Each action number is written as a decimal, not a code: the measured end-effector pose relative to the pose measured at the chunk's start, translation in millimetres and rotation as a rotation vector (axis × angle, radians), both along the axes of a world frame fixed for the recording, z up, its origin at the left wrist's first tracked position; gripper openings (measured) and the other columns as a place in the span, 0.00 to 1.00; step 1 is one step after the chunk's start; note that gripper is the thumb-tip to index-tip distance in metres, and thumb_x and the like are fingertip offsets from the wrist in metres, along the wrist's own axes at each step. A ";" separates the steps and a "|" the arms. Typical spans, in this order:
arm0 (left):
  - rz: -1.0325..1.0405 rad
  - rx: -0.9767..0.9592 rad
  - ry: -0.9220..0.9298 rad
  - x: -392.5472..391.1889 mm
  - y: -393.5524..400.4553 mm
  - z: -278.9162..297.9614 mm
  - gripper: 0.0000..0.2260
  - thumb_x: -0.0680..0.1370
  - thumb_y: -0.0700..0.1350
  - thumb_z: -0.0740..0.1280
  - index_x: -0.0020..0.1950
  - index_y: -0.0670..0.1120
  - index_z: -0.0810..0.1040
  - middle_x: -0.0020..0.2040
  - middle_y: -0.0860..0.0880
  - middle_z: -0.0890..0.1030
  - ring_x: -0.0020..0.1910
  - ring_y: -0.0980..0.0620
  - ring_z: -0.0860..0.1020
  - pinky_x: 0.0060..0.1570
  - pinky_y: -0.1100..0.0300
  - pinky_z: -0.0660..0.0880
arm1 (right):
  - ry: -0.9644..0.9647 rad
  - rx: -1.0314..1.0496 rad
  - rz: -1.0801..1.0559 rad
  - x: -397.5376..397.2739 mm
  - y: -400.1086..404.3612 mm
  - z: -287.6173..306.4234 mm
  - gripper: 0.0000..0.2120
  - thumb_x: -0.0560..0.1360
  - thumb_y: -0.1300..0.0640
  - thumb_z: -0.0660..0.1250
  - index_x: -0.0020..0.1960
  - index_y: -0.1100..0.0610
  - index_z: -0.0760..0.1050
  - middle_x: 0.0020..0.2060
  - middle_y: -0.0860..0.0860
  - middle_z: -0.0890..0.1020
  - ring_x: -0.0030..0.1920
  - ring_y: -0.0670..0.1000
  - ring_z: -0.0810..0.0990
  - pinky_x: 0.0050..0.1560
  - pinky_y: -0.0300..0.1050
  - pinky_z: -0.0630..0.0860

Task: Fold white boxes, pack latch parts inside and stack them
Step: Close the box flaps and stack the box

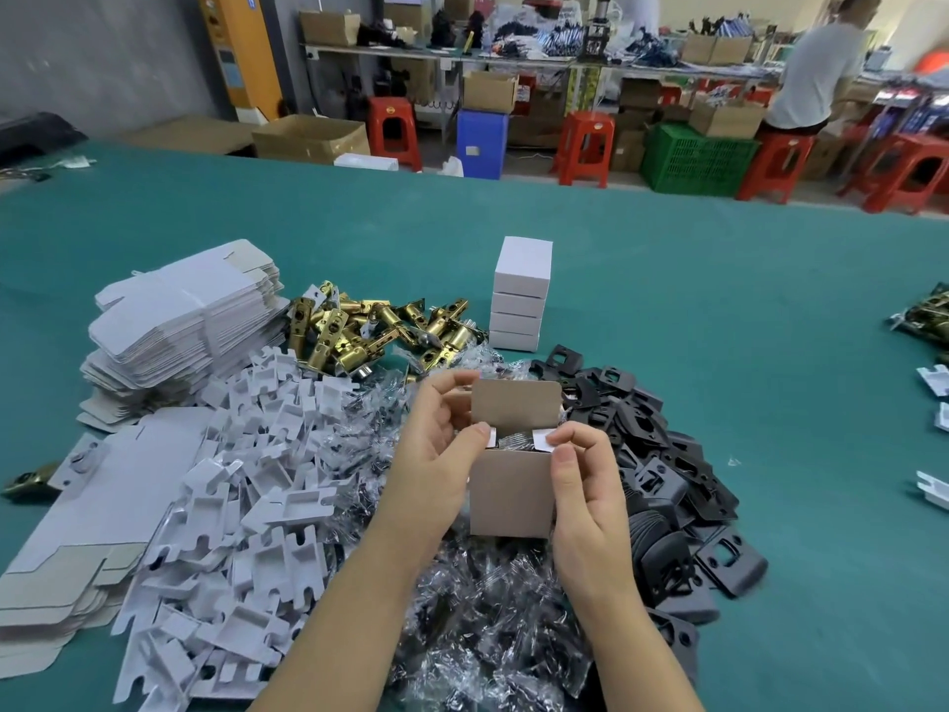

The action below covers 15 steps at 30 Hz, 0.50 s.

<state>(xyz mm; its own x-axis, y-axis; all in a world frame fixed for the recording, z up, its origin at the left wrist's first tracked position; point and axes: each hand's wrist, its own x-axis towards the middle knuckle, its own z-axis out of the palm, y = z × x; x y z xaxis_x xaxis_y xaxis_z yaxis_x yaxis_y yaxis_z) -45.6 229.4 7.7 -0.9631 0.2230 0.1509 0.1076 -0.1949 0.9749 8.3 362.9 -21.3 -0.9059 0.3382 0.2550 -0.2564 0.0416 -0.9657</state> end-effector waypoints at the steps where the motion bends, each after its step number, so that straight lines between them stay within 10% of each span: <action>1: -0.049 -0.031 0.002 -0.5 -0.6 1.3 0.16 0.79 0.40 0.63 0.60 0.60 0.79 0.53 0.54 0.84 0.48 0.59 0.80 0.44 0.66 0.77 | -0.001 0.007 0.001 0.1 0.2 0.0 0.07 0.81 0.47 0.59 0.53 0.39 0.76 0.46 0.40 0.80 0.40 0.41 0.78 0.34 0.38 0.76; 15: -0.169 -0.179 0.116 9.0 -19.3 -2.4 0.12 0.78 0.53 0.64 0.57 0.55 0.84 0.60 0.55 0.80 0.56 0.49 0.78 0.52 0.64 0.75 | -0.001 -0.009 -0.024 -0.2 -1.5 1.1 0.17 0.82 0.46 0.58 0.65 0.26 0.69 0.55 0.41 0.85 0.50 0.41 0.83 0.42 0.34 0.79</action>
